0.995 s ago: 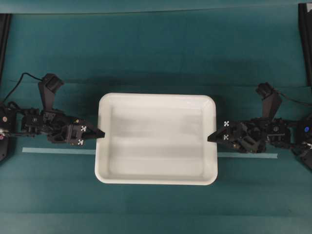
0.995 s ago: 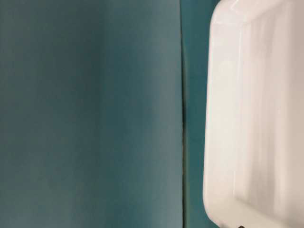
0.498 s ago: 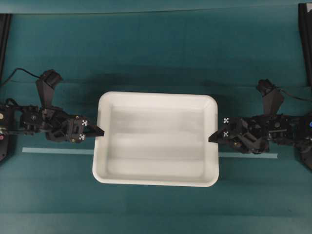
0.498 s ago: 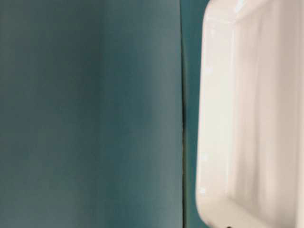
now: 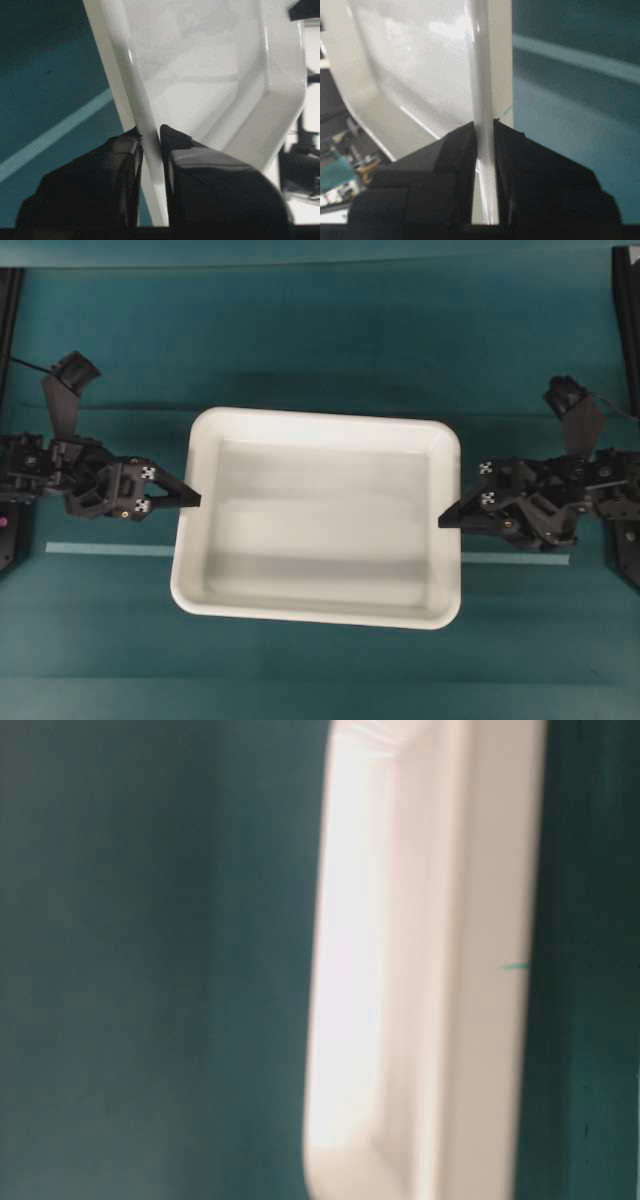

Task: Lift the white case with both hands.
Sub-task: 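Lift the tray upward with both grippers holding the rims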

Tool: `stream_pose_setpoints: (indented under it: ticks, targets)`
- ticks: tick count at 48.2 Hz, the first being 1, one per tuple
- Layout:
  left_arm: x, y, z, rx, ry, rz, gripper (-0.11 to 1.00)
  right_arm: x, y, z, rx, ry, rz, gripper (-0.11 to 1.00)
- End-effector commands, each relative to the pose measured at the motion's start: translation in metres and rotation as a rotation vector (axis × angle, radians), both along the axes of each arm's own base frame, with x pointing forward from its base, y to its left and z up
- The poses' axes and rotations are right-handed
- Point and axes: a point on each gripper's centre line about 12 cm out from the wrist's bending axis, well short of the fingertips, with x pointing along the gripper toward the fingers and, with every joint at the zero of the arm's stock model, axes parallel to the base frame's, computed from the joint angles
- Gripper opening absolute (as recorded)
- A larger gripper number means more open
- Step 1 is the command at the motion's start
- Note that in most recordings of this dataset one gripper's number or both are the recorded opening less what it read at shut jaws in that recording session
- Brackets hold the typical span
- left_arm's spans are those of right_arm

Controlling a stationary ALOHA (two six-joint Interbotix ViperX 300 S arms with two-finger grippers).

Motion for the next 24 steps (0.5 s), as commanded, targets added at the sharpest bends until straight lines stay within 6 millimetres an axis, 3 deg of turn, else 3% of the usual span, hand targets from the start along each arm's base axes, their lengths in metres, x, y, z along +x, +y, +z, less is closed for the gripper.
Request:
stream_pose_setpoints:
  ticks: [1, 24]
  targets:
    - [0.006, -0.001, 0.02, -0.006, -0.045, -0.001, 0.1, 0.006, -0.003, 0.021, 0.001, -0.039, -0.004, 0.11]
    - [0.01, -0.002, 0.078, -0.036, -0.147, 0.011, 0.09, -0.005, -0.011, 0.076, 0.013, -0.109, -0.004, 0.11]
